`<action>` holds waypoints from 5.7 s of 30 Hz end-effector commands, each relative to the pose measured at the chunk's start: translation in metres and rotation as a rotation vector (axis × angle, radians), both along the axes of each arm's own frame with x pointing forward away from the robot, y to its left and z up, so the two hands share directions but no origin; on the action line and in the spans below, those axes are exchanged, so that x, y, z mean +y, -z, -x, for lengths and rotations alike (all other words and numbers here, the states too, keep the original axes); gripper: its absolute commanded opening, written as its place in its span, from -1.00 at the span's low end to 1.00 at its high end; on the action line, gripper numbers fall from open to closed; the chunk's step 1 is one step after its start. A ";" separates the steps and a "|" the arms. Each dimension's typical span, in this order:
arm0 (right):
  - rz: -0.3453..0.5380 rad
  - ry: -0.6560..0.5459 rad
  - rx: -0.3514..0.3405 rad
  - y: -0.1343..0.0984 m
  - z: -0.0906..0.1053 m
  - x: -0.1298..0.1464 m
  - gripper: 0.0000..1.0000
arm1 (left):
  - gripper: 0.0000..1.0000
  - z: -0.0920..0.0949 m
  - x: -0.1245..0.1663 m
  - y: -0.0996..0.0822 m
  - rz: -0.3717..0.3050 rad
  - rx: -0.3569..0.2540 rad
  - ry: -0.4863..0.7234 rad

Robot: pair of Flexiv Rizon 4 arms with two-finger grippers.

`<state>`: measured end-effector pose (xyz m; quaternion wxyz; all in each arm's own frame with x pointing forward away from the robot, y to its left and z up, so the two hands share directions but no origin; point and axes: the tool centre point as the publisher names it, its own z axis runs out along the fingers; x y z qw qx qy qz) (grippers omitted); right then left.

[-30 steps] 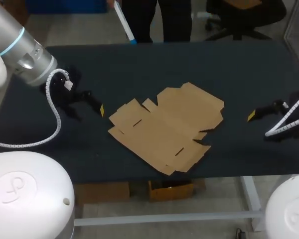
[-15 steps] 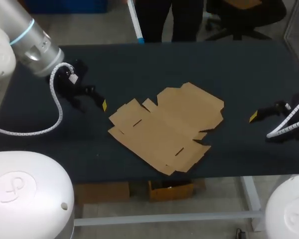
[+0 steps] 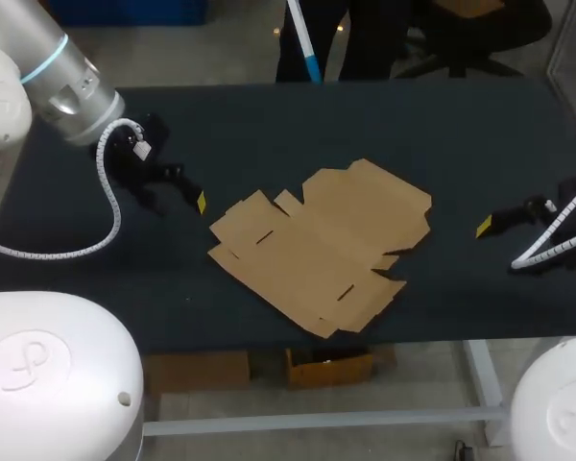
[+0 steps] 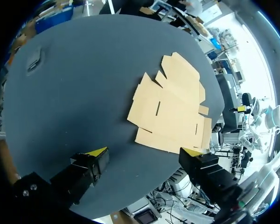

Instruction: Assemble the packaging by folding the flat box into shape, placing the metal phone stand inside, and closing the box properly

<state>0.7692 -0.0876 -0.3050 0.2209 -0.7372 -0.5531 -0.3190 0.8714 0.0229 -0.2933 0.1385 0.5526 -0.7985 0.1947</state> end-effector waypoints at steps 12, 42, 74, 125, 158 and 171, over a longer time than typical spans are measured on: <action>0.084 -0.127 -0.012 -0.008 0.005 0.013 1.00 | 1.00 -0.039 -0.009 0.014 -0.005 -0.034 0.122; 0.138 -0.288 -0.064 -0.003 0.024 0.004 1.00 | 1.00 -0.093 -0.042 0.053 0.001 -0.050 0.369; 0.140 -0.291 -0.064 -0.003 0.024 0.007 1.00 | -0.06 -0.078 -0.067 0.096 0.126 0.066 0.472; 0.147 -0.309 -0.059 -0.004 0.022 0.015 1.00 | -1.00 -0.025 -0.053 0.093 0.266 0.034 -0.040; 0.143 -0.309 -0.057 -0.002 0.022 0.015 1.00 | 0.96 -0.055 -0.043 0.083 0.215 0.279 0.183; 0.142 -0.304 -0.055 -0.002 0.022 0.014 1.00 | -0.79 -0.050 -0.061 0.091 0.188 0.305 0.224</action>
